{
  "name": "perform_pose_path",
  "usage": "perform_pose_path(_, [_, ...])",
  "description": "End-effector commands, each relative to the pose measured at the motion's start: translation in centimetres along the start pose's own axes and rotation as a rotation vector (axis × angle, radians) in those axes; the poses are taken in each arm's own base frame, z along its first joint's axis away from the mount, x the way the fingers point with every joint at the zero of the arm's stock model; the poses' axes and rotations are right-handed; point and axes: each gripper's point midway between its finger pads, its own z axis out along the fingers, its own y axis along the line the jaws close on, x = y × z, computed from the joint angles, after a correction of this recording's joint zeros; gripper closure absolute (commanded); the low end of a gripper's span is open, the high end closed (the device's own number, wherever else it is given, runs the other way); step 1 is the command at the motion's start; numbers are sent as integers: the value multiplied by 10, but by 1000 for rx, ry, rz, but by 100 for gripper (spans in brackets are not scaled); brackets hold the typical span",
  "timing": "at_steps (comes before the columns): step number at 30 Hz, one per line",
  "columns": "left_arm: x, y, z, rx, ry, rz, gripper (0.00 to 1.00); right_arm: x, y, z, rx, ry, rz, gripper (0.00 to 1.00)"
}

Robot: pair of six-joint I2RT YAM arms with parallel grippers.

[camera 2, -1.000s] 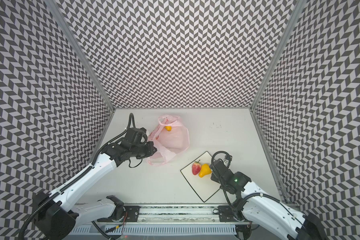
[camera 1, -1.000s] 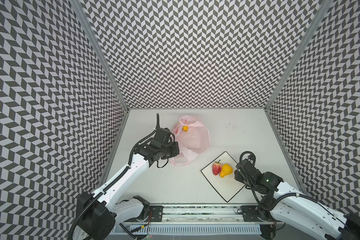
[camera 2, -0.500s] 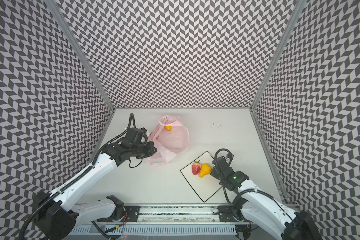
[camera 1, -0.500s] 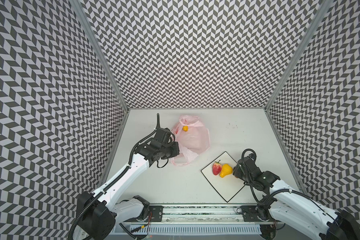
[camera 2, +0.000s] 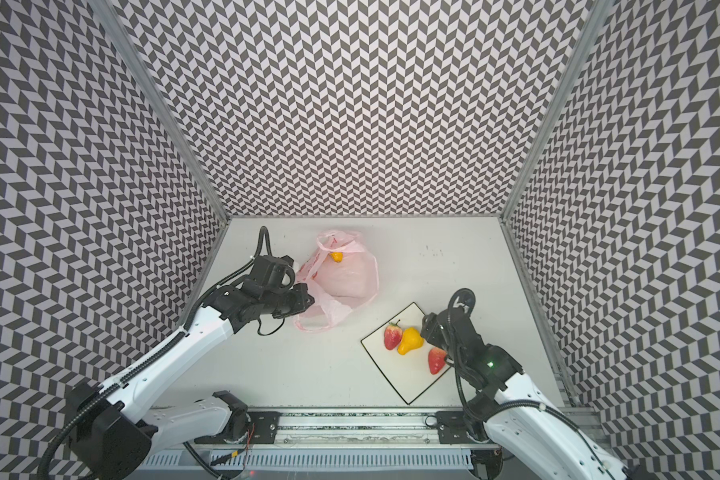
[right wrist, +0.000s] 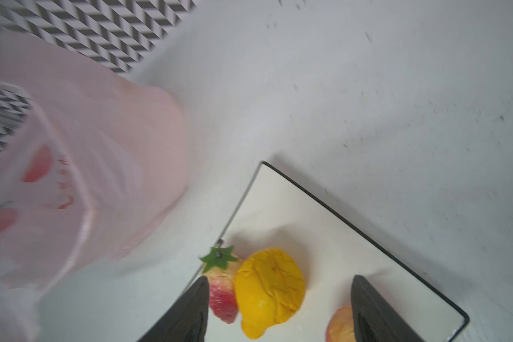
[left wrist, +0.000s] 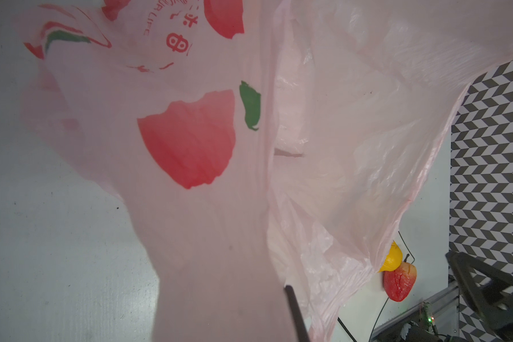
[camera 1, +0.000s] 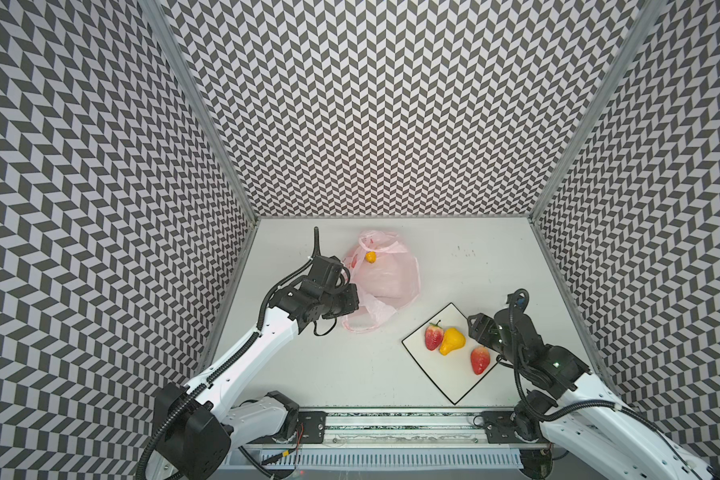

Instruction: Take the fake fruits out of the plastic bag

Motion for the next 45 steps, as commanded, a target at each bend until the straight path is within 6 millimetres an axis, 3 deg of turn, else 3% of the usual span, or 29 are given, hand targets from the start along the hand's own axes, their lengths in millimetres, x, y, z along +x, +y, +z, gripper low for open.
perform_pose_path(1, [-2, -6, -7, 28, -27, 1, 100, -42, 68, -31, -284, -133, -168, 35])
perform_pose_path(5, [-1, -5, -7, 24, -24, 3, 100, -47, 134, -52, -562, -156, -347, 42])
perform_pose_path(12, [0, -5, -9, 18, -12, 5, 100, -10, 227, -40, -710, -212, -658, 48])
perform_pose_path(14, [3, -4, -9, 16, 0, 8, 100, -6, 248, -27, -727, -211, -653, 50])
perform_pose_path(19, [6, 0, -12, -6, 12, 14, 100, 12, 280, 44, -642, -125, -578, 55])
perform_pose_path(26, [10, 5, -16, -21, 10, 12, 100, 44, 294, 138, -462, 24, -480, 61])
perform_pose_path(29, [12, 7, -18, -30, 14, 17, 100, 59, 291, 169, -408, 75, -432, 62])
perform_pose_path(33, [13, 4, -22, -14, 14, 30, 96, 65, 281, 199, -362, 92, -333, 62])
perform_pose_path(36, [8, -1, -29, 6, -16, 44, 80, 73, 274, 220, -355, 145, -284, 61])
perform_pose_path(41, [-8, -15, -53, 49, -105, 92, 40, 85, 270, 241, -365, 229, -263, 56])
perform_pose_path(45, [-29, -26, -88, 63, -235, 115, 27, 86, 268, 243, -369, 242, -266, 51])
